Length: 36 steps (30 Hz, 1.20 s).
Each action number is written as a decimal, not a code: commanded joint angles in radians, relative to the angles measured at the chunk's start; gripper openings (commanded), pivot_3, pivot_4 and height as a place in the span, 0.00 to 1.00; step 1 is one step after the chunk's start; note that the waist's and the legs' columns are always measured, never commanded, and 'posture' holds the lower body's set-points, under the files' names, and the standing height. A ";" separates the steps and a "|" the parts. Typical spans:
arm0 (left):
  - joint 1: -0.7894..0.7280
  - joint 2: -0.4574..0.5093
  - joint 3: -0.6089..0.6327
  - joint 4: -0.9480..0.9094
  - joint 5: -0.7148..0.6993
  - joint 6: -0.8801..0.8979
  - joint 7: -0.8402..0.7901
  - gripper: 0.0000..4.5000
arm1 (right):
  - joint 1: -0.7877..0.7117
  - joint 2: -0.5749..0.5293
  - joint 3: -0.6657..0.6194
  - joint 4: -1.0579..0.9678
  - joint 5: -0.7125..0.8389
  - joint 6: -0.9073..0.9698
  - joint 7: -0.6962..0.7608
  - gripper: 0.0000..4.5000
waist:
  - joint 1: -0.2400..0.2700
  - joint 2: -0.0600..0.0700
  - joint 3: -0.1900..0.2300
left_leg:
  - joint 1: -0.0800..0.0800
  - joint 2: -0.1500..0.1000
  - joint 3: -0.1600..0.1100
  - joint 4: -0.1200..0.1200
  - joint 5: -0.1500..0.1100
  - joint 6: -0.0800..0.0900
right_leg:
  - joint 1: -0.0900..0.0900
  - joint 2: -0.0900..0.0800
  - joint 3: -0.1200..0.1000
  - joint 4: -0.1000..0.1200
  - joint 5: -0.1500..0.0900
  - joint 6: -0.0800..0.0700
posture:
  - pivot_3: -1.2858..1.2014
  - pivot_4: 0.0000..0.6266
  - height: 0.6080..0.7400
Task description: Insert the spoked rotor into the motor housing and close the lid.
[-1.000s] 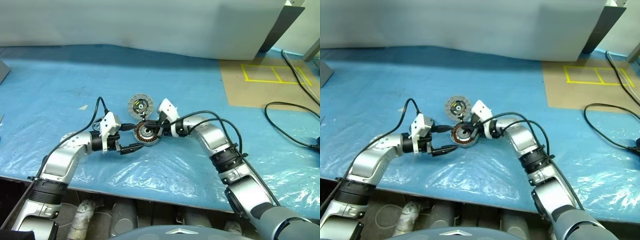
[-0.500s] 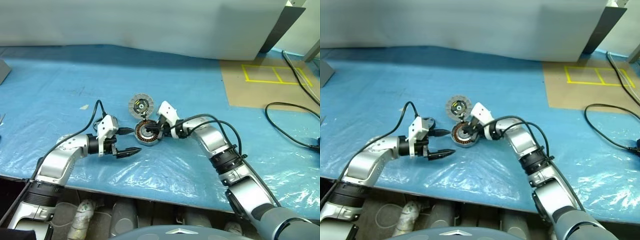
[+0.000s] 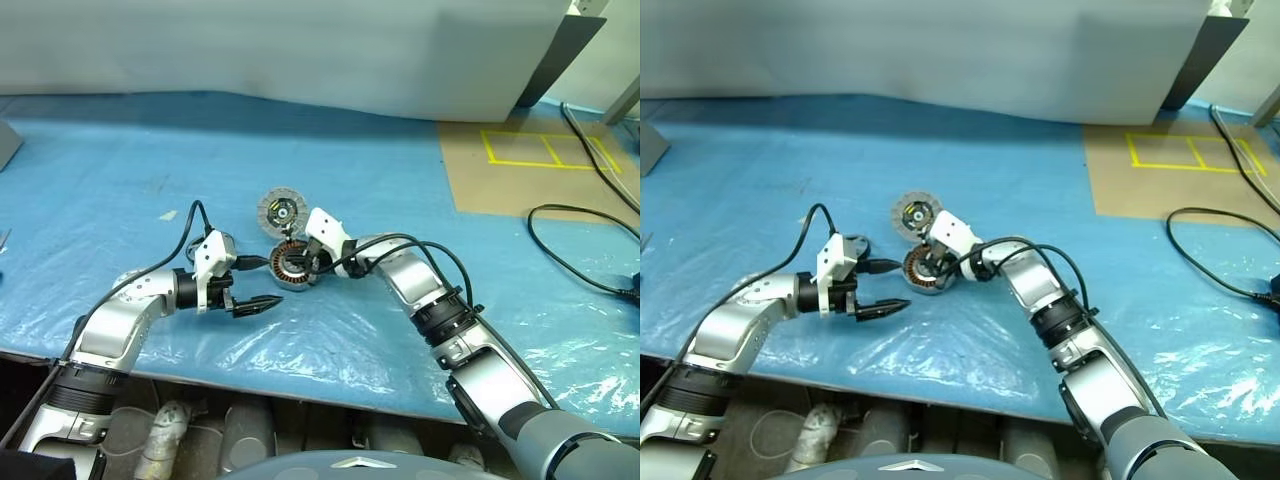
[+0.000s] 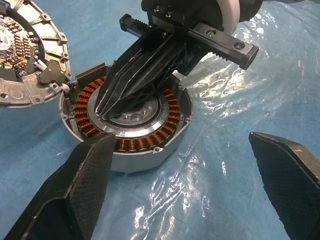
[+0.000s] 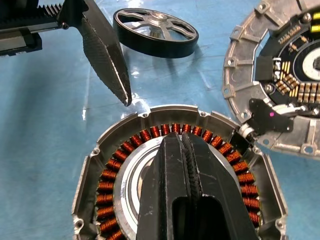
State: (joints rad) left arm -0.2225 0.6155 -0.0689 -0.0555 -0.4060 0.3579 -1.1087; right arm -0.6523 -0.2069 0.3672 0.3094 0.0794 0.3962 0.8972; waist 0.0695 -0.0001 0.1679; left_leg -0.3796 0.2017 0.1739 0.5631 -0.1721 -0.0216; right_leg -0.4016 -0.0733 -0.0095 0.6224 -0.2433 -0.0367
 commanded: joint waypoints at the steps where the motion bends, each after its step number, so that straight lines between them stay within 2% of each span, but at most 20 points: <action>1: 0.009 0.018 0.022 -0.030 -0.013 -0.011 -0.012 1.00 | 0.006 0.002 -0.085 -0.069 0.105 0.104 0.030 0.00 | -0.001 0.000 0.000 | 0.000 0.000 0.000 0.000 0.000 0.000 | 0.000 0.000 0.000 0.000 0.000 0.000 | 0.52 0.24 1.00; 10: 0.023 0.101 0.118 0.051 -0.015 -0.066 -0.055 1.00 | -0.033 0.016 -0.179 -0.130 0.186 0.175 0.004 0.00 | -0.004 0.000 0.000 | -0.005 0.001 0.000 -0.001 0.000 0.000 | -0.006 0.001 -0.001 0.000 0.000 0.000 | 0.52 0.24 1.00; 15: -0.065 0.199 0.211 0.154 -0.017 -0.069 -0.064 1.00 | -0.027 -0.002 -0.177 -0.162 0.186 0.178 0.005 0.00 | -0.001 -0.001 0.000 | -0.005 0.001 0.000 -0.001 0.000 0.000 | -0.006 0.001 -0.001 0.000 0.000 0.000 | 0.52 0.24 1.00; 18: -0.193 0.251 0.226 0.246 -0.004 -0.035 -0.056 1.00 | -0.010 -0.024 -0.182 -0.207 0.189 0.189 0.004 0.00 | 0.005 -0.001 0.001 | -0.005 0.001 0.000 -0.001 0.000 0.000 | -0.005 0.001 -0.001 0.000 0.000 0.000 | 0.52 0.24 1.00; 23: -0.381 0.284 0.119 0.421 0.107 -0.108 -0.129 1.00 | 0.067 -0.094 -0.169 -0.328 0.191 0.215 0.011 0.00 | 0.009 -0.002 0.001 | -0.005 -0.001 0.000 -0.001 0.000 -0.001 | -0.005 0.000 -0.001 -0.001 0.000 0.000 | 0.52 0.24 1.00; 28: -0.532 0.247 -0.051 0.600 0.272 -0.271 -0.239 1.00 | 0.109 -0.137 -0.174 -0.391 0.191 0.241 -0.008 0.00 | 0.007 -0.002 0.001 | -0.006 0.000 0.000 -0.002 0.000 -0.001 | -0.006 0.000 -0.001 -0.001 0.000 0.000 | 0.52 0.24 1.00; 30: -0.584 0.221 -0.086 0.662 0.291 -0.263 -0.287 1.00 | 0.121 -0.150 -0.178 -0.412 0.188 0.245 -0.021 0.00 | 0.005 -0.002 0.001 | -0.006 0.000 0.000 -0.001 0.000 -0.001 | -0.006 0.000 -0.001 -0.001 0.000 0.000 | 0.52 0.24 1.00; 36: -0.665 0.204 -0.124 0.810 0.356 -0.399 -0.360 1.00 | 0.180 -0.182 -0.205 -0.477 0.194 0.274 -0.073 0.00 | 0.007 -0.002 0.001 | -0.006 0.000 0.000 -0.002 0.000 -0.001 | -0.006 0.000 -0.001 -0.001 0.000 0.000 | 0.52 0.24 1.00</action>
State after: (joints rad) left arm -0.8569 0.7994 -0.2040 0.7362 -0.0594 -0.0046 -1.4443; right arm -0.4792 -0.3819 0.1924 -0.1166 0.2549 0.6666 0.8383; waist 0.0763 -0.0026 0.1690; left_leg -0.3860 0.2017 0.1741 0.5614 -0.1718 -0.0227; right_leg -0.4072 -0.0731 -0.0110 0.6213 -0.2430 -0.0363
